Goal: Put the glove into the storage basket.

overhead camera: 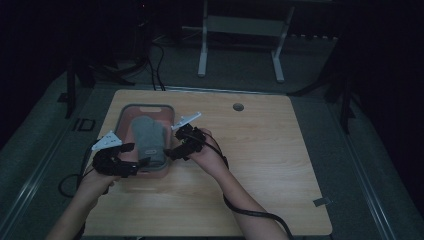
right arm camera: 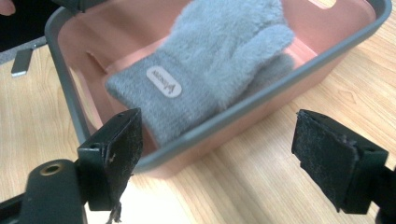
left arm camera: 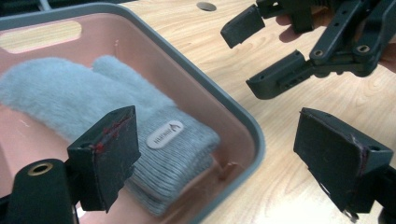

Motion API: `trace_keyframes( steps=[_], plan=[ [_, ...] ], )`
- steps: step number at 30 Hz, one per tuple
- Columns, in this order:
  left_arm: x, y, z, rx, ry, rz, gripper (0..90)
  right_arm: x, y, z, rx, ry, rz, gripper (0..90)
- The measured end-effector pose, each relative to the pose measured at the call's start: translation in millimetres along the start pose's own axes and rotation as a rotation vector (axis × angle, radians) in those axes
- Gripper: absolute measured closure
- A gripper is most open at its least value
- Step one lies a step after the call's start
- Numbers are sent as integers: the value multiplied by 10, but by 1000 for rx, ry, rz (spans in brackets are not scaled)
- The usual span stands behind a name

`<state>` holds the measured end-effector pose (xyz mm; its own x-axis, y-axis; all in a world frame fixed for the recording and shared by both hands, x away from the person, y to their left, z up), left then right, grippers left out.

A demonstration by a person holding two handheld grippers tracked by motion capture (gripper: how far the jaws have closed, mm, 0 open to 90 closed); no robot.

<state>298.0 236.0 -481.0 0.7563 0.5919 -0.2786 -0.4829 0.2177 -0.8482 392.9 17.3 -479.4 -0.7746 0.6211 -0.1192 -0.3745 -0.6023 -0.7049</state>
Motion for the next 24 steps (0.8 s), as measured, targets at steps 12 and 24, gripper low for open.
trace_keyframes(
  steps=[12,24],
  plan=[
    [-272,271,17,0,40,-52,147,-67,283,88,-7,2,-9,164],
    [-406,599,-88,0,62,-76,147,-67,610,-36,7,-15,-3,161]
  ],
)
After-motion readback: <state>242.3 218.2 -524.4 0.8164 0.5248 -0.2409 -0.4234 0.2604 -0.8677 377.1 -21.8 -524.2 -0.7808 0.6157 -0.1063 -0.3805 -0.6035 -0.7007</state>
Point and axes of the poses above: each handheld gripper's, and its own axes: z roughly backward along the jaws, y roughly out of its underside, x roughly to its left, the point moved 2 cm from there along -z, roughly forward along the jaws, and after that the axes turned 14 degrees about y, right-handed, at the moved point
